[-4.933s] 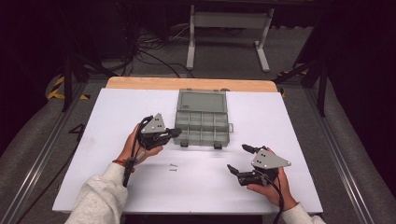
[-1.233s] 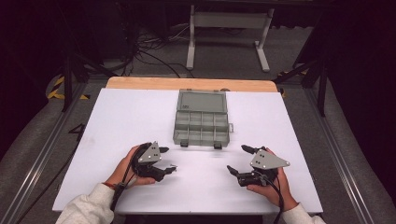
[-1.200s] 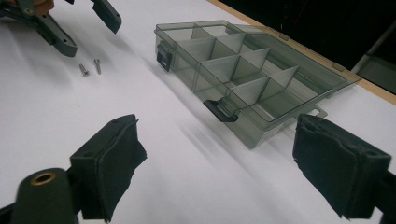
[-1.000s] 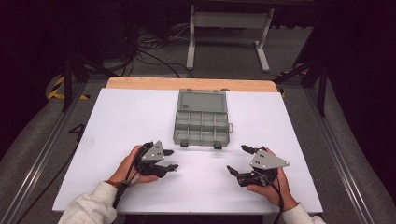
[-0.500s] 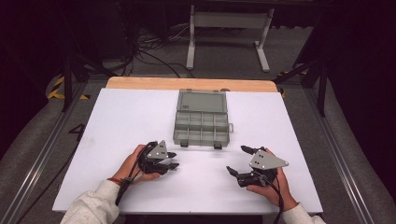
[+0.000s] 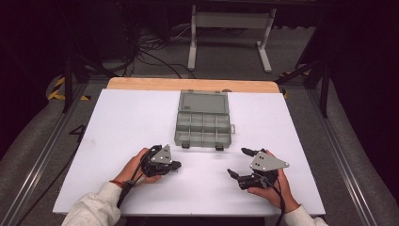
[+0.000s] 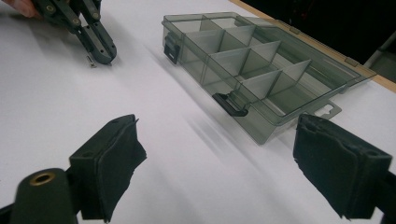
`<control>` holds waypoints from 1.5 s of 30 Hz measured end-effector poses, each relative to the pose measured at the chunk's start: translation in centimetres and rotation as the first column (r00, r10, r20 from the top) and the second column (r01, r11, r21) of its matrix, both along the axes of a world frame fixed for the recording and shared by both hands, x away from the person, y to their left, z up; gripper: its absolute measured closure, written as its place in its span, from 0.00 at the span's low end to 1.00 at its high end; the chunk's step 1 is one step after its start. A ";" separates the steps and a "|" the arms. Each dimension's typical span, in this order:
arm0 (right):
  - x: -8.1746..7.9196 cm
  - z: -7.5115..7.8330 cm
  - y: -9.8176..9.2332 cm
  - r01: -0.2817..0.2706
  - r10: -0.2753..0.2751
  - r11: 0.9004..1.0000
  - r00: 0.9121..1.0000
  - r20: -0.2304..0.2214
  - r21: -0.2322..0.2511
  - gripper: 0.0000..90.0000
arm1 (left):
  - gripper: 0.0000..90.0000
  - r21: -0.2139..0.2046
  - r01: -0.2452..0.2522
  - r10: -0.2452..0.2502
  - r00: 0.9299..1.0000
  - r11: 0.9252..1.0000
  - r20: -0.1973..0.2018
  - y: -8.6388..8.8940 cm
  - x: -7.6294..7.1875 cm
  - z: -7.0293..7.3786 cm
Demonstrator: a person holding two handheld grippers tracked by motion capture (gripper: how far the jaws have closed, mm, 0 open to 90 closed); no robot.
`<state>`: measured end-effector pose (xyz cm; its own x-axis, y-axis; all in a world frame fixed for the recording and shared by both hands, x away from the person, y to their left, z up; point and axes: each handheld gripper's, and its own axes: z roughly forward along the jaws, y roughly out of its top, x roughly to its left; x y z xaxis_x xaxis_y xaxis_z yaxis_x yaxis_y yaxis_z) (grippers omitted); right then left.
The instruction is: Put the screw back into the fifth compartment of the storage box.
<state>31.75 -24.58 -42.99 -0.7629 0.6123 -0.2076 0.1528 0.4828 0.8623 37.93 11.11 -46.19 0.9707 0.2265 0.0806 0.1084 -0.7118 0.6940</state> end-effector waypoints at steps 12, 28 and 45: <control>-0.1 0.1 0.0 -0.004 0.004 1.000 1.000 0.007 0.000 0.17 | 0.98 -0.048 -0.033 0.035 0.999 0.998 0.036 0.7 -0.2 0.7; 0.0 0.1 0.0 -0.002 0.002 1.000 1.000 0.010 0.003 0.16 | 0.98 -0.242 -0.146 0.180 0.976 0.959 0.125 1.8 0.8 4.0; 0.0 0.0 -0.1 0.010 -0.010 1.000 1.000 0.002 0.008 0.17 | 0.98 -0.316 -0.179 0.232 0.963 0.932 0.137 1.0 2.9 5.2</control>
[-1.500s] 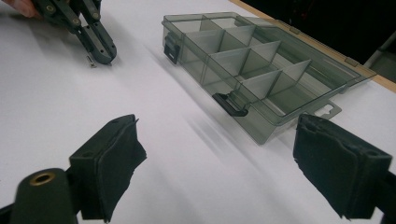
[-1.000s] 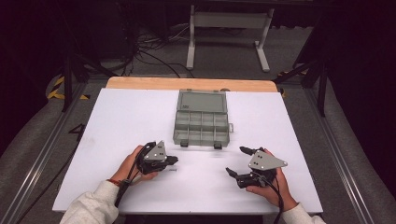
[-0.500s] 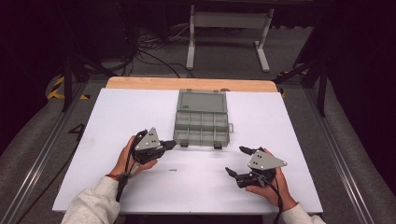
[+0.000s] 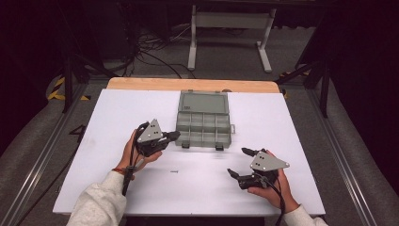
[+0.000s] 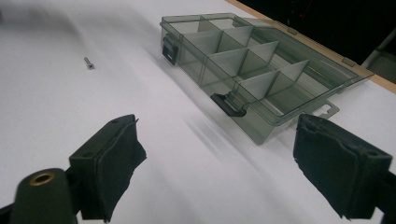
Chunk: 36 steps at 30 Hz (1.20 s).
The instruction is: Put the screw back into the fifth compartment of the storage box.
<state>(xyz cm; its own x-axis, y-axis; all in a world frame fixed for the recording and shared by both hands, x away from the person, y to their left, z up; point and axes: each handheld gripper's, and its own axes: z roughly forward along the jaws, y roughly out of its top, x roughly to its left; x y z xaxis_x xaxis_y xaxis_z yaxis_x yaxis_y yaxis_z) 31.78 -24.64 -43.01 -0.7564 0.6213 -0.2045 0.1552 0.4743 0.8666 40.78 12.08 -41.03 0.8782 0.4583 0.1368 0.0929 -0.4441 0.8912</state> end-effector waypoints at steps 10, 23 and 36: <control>0.0 0.0 0.2 -0.002 0.002 1.000 1.000 -0.001 -0.005 0.16 | 0.98 -0.022 -0.021 0.021 1.000 1.000 -0.015 -1.5 1.6 0.0; 0.0 0.1 0.0 -0.001 0.001 1.000 1.000 0.000 -0.001 0.16 | 0.98 0.058 -0.048 0.051 0.997 0.997 -0.049 -2.9 3.6 -1.1; 0.0 0.0 0.0 -0.001 0.001 1.000 1.000 -0.002 -0.001 0.16 | 0.94 0.086 -0.062 0.068 0.995 0.994 -0.071 -2.9 4.2 -1.8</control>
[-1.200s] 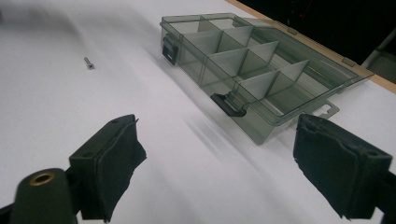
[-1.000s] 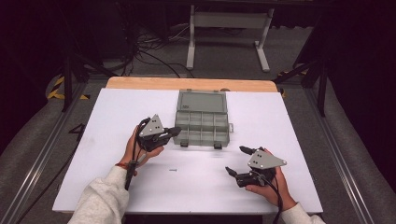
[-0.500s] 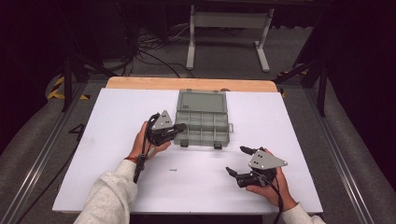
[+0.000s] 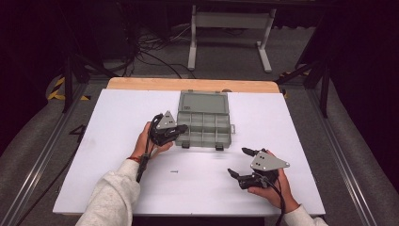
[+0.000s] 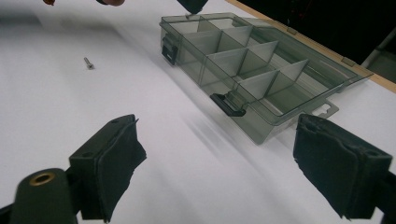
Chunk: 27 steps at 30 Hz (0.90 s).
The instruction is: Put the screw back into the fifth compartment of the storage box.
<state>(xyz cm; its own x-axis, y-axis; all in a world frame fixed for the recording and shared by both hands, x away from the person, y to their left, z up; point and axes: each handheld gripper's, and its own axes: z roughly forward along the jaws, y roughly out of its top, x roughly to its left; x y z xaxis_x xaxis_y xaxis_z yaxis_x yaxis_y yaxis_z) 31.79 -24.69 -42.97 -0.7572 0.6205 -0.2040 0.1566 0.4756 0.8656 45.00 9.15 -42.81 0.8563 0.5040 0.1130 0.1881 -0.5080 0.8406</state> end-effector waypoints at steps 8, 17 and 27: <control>0.0 0.1 -0.1 0.002 -0.002 1.000 1.000 0.004 0.003 0.17 | 0.93 -0.028 0.043 -0.042 0.998 0.999 0.041 1.2 -1.7 1.5; -0.1 0.2 0.0 -0.012 0.012 1.000 1.000 0.002 0.000 0.18 | 0.85 0.021 0.151 -0.152 0.986 0.988 0.065 2.9 -5.7 1.8; -0.2 0.2 0.2 -0.018 0.018 1.000 1.000 0.004 -0.013 0.17 | 0.68 0.081 0.215 -0.214 0.977 0.973 -0.018 4.2 -8.8 -0.8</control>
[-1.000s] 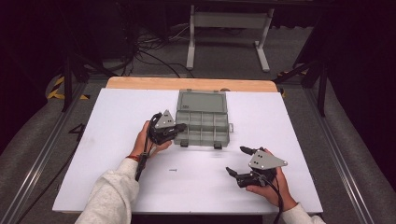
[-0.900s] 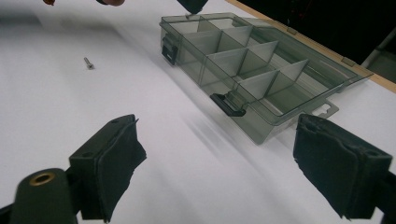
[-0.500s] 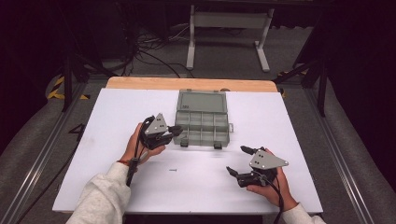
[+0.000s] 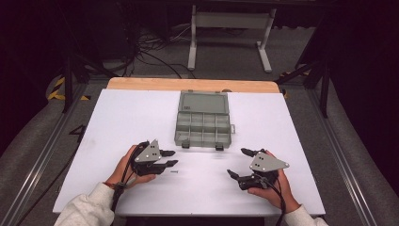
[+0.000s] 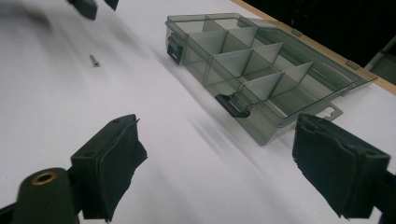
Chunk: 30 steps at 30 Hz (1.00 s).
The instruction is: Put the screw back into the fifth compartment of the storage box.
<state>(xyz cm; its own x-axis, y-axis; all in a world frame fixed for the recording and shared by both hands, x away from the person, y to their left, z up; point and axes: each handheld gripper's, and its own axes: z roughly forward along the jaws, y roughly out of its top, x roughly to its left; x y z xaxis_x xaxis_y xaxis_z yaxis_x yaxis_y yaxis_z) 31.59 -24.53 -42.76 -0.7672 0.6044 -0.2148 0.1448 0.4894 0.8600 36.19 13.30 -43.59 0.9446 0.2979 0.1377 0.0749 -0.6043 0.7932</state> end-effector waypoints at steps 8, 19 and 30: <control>0.0 -0.1 0.1 -0.003 0.003 1.000 1.000 -0.004 -0.005 0.17 | 0.20 0.042 -0.013 0.016 0.997 0.999 -0.077 -0.4 -0.4 -2.0; 0.0 -0.1 0.0 -0.003 0.003 1.000 1.000 -0.004 -0.003 0.17 | 0.15 0.102 0.010 0.001 0.994 0.995 -0.106 -1.1 -0.2 -3.0; 0.0 -0.1 0.0 -0.003 0.003 1.000 1.000 -0.006 -0.002 0.17 | 0.50 0.088 0.083 -0.066 0.982 0.993 -0.176 -1.3 0.2 -3.0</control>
<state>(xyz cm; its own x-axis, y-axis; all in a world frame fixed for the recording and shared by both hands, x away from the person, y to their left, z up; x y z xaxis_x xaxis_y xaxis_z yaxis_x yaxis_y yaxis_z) 31.61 -24.52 -42.86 -0.7702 0.6016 -0.2119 0.1481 0.4918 0.8580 36.37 11.95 -46.56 0.9757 0.2193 -0.0052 0.1577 -0.6849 0.7113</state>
